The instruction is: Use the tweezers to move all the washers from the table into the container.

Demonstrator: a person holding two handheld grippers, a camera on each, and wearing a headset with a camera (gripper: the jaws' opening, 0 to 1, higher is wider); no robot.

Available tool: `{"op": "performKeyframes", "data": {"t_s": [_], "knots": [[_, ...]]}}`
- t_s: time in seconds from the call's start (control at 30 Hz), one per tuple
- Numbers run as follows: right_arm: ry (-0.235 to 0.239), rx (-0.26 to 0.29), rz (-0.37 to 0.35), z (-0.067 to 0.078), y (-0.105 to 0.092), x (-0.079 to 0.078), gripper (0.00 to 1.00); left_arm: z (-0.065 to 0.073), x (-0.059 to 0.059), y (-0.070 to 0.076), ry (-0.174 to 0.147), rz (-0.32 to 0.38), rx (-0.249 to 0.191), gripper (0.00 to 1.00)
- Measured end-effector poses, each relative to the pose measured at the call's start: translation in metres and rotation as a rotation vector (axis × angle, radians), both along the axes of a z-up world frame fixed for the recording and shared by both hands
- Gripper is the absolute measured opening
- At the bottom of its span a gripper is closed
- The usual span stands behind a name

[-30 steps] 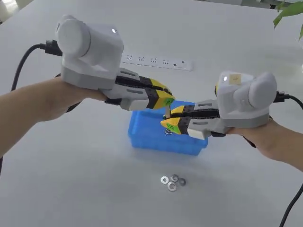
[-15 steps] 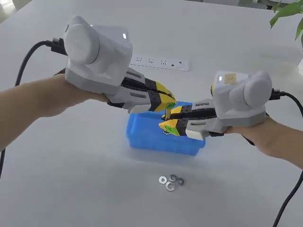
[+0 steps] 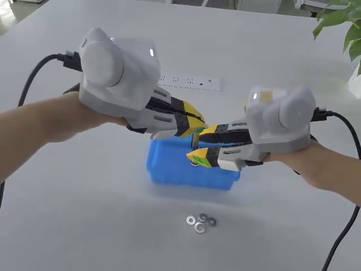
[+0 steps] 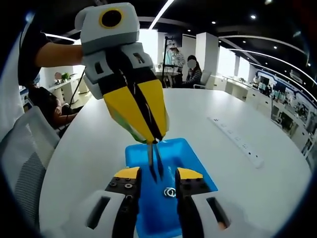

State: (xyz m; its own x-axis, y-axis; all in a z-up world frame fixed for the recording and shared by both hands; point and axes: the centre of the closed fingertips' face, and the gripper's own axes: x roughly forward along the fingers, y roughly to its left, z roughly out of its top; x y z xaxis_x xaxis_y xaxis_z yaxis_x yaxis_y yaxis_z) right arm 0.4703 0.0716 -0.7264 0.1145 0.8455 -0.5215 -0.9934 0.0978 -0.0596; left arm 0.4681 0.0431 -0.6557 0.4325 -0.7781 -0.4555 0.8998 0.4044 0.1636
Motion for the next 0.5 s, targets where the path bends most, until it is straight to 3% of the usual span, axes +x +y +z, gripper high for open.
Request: {"op": "performKeyframes", "data": {"t_s": [0.23,0.5], "knots": [[-0.048,-0.003,-0.015,0.015,-0.016,-0.012,0.44,0.013,-0.007,-0.003,-0.042,-0.01,0.041,0.04],[-0.126,0.012,0.005,0.034,-0.029,-0.035,0.58,0.023,-0.021,-0.009,-0.061,-0.012,0.048,0.04]]}}
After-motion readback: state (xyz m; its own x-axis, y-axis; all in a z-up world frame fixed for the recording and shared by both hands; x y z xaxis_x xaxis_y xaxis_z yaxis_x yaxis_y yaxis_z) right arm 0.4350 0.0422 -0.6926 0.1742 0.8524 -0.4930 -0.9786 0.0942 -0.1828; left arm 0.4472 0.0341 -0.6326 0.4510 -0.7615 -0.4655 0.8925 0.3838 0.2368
